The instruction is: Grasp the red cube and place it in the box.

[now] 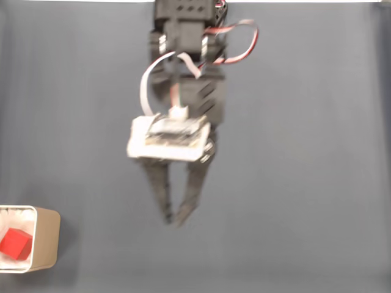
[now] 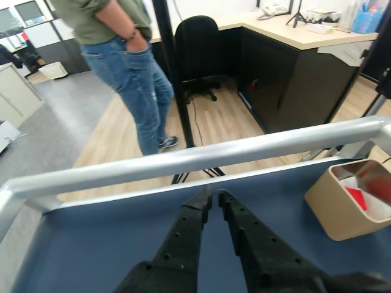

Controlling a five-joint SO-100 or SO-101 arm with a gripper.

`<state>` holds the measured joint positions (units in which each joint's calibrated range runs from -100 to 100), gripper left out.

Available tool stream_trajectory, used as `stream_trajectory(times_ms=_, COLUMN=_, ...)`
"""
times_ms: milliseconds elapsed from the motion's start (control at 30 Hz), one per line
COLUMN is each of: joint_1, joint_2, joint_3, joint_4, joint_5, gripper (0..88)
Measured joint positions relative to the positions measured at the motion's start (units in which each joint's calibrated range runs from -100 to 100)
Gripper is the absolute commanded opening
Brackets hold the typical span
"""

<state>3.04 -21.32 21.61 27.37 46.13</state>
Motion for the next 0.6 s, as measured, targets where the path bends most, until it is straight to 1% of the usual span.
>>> stream_trajectory(times_ms=267, joint_1=-2.8, joint_2=-17.5, joint_3=24.5, joint_4=-3.5, joint_5=0.4, gripper=0.0)
stream_trajectory(times_ms=600, joint_1=-2.7, joint_2=-41.2, joint_3=54.2, joint_4=-4.8, joint_5=0.8, gripper=0.0)
